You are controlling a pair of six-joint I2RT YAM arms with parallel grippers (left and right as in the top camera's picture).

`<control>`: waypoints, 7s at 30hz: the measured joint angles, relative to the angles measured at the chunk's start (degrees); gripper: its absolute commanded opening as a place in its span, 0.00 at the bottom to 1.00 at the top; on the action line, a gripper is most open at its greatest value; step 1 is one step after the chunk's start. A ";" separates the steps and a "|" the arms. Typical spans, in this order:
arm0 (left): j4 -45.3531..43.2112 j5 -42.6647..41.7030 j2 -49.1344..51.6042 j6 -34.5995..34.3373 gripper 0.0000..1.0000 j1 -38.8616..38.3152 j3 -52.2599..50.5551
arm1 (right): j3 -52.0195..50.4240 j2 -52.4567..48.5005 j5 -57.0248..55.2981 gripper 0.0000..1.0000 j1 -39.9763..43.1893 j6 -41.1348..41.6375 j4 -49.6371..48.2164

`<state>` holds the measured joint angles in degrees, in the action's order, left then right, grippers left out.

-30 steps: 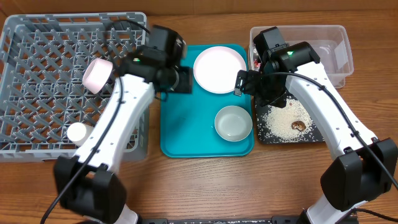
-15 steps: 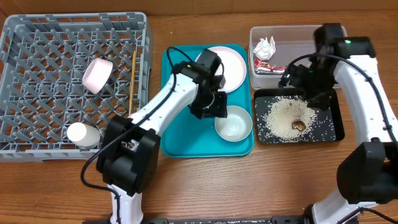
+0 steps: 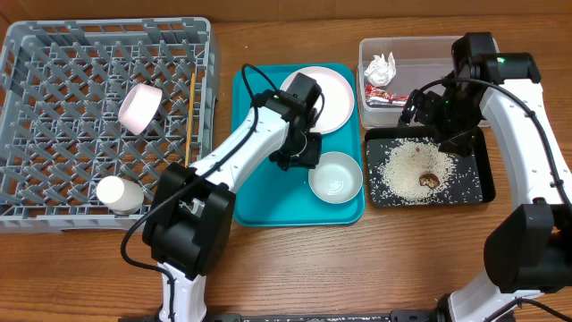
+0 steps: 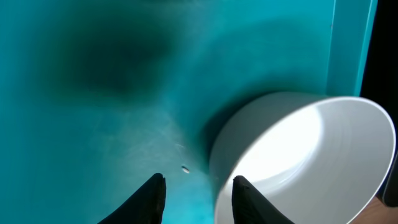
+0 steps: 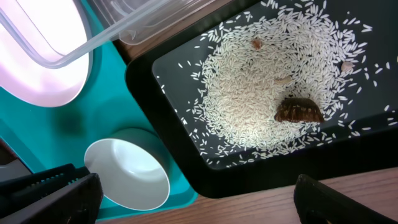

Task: Sort waste into correct bins and load items into the dishwasher
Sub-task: 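Return the left gripper to the tray and grasp the grey-green bowl, then carry the grey-green bowl into the dish rack and set it down, then open the left gripper and lift it out of the rack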

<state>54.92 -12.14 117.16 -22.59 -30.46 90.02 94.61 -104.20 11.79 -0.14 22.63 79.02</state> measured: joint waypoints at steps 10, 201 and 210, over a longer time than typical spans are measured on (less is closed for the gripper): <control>-0.24 1.18 0.02 -3.74 0.22 -3.32 -2.29 | 0.00 0.00 0.00 1.00 0.00 -0.17 0.24; 5.27 22.27 -18.53 8.46 0.30 49.46 7.72 | 0.00 0.00 0.90 1.00 0.00 -0.15 -1.05; 0.74 18.82 -18.53 7.32 0.31 51.87 7.72 | 0.00 0.00 0.92 1.00 0.00 -0.17 -1.01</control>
<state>55.66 6.68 98.63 -15.27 21.41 97.73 94.61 -104.20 12.71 -0.14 22.46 78.02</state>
